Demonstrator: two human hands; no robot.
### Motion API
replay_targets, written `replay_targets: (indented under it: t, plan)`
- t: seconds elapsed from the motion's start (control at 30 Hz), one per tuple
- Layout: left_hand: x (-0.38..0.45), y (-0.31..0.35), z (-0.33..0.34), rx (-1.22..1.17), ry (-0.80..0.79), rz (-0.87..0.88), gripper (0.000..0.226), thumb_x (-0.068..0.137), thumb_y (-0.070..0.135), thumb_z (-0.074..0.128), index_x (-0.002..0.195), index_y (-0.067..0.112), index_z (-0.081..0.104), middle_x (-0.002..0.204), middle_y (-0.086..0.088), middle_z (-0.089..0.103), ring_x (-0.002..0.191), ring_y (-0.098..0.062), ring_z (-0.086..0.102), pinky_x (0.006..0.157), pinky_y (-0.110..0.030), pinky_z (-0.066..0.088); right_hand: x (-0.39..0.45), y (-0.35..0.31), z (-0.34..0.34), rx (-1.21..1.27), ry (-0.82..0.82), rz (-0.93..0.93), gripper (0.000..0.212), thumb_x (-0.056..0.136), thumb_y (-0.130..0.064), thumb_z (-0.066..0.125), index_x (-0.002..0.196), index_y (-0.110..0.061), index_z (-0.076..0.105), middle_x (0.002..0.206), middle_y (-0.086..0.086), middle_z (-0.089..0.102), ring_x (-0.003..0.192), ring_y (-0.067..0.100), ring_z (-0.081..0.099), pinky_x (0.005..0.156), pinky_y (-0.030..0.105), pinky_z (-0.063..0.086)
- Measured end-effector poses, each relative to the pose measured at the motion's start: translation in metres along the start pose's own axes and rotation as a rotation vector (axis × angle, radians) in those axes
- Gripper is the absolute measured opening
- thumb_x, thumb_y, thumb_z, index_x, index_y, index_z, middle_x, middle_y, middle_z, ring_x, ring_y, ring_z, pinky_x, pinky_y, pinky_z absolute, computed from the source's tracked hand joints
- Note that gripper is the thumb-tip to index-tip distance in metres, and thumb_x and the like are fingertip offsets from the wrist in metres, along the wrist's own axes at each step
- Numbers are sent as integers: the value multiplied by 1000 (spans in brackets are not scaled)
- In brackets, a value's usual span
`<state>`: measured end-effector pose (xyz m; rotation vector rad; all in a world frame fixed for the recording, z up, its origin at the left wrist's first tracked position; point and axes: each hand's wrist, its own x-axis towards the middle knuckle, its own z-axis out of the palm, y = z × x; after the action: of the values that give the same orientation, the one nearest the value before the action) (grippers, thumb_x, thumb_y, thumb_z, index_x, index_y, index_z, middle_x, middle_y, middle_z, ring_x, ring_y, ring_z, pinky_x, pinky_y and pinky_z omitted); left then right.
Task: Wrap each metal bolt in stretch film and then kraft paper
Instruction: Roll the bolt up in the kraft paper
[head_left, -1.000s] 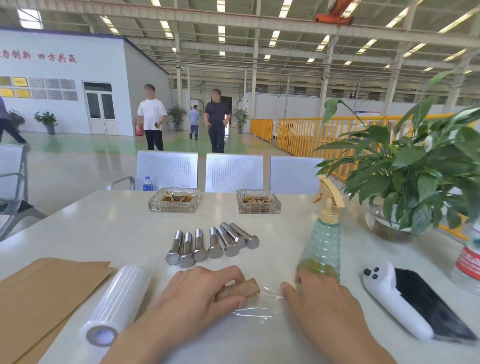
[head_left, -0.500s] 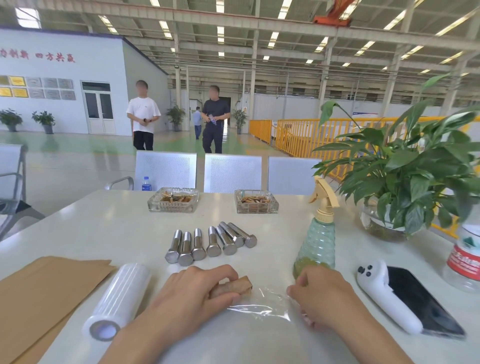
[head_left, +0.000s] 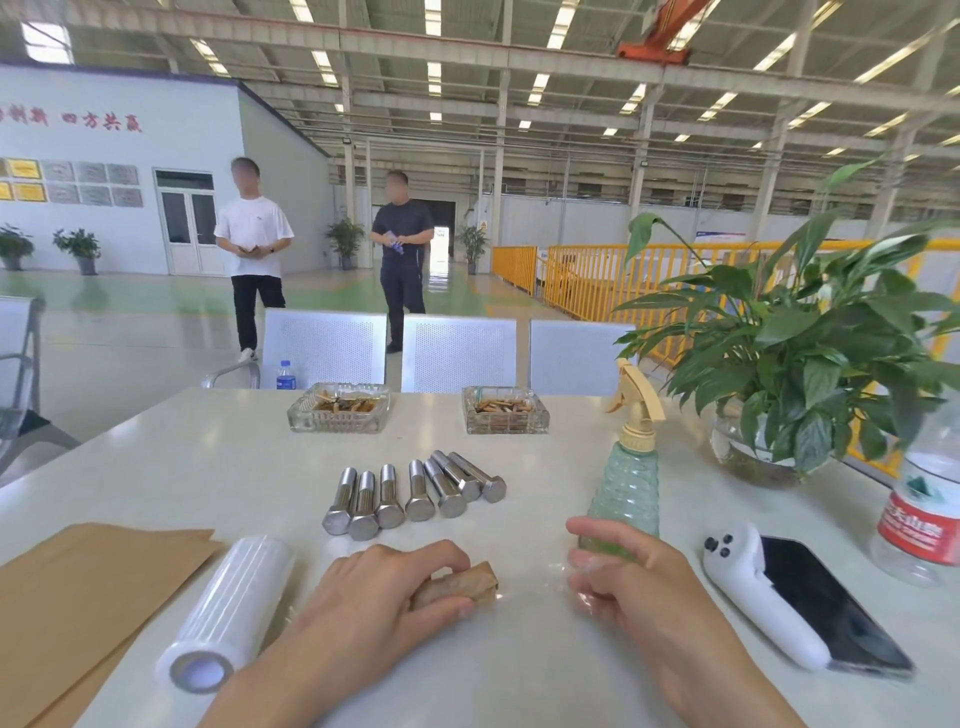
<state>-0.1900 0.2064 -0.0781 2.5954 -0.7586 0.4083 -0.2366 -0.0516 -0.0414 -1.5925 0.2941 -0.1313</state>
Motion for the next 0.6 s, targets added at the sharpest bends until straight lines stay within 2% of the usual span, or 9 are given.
replay_targets:
  t: [0.03,0.1,0.17,0.27,0.37,0.43,0.5,0.6]
  plan:
    - [0,1,0,2,3,3,43,82,84,35,114,57,43,76,18,63,76,-5,57,67,-23,47,0,0,0,-5,-11,20,41,89,14,59,107,-19,76,101,21,73,73,26,71,83,45,63]
    - [-1,2,-1,1,7,9,40,84,82,38,115,57,44,75,19,61,75,-4,55,70,-24,48,-1,-3,0,11,-54,72,33,92,8,62,114,-16,68,90,23,67,66,31,65,65,40,63]
    - [-1,4,-1,-6,3,17,39,85,80,40,115,56,45,75,21,60,72,-1,52,70,-24,48,2,-7,-1,21,-59,116,26,93,1,67,114,-13,63,79,21,60,59,29,53,50,32,52]
    - [1,10,-1,3,-7,38,38,84,81,39,114,57,44,74,33,55,67,6,48,64,-17,40,9,-7,0,-183,-36,85,22,90,-6,71,107,-16,61,73,17,65,52,27,50,54,34,48]
    - [2,13,2,30,-18,61,37,86,82,38,114,58,41,77,34,53,74,3,50,62,-12,33,12,0,10,-459,-2,-19,17,86,-13,71,97,-24,64,84,10,68,42,21,57,50,29,49]
    - [3,13,5,49,-23,87,37,87,82,37,115,57,42,88,31,53,84,-2,52,63,-15,34,12,4,17,-560,36,-77,14,84,-17,69,91,-29,66,79,3,69,48,16,61,59,28,54]
    - [4,14,7,90,-21,122,42,88,83,35,119,55,42,102,26,52,92,-3,52,64,-20,36,12,7,22,-629,93,-132,15,85,-18,65,84,-33,68,79,-8,68,61,8,63,65,26,52]
    - [4,15,10,158,-19,178,44,90,80,35,119,49,46,105,20,52,98,0,46,63,-26,40,11,9,25,-729,176,-202,19,92,-21,57,80,-31,69,85,-14,67,83,8,63,73,29,51]
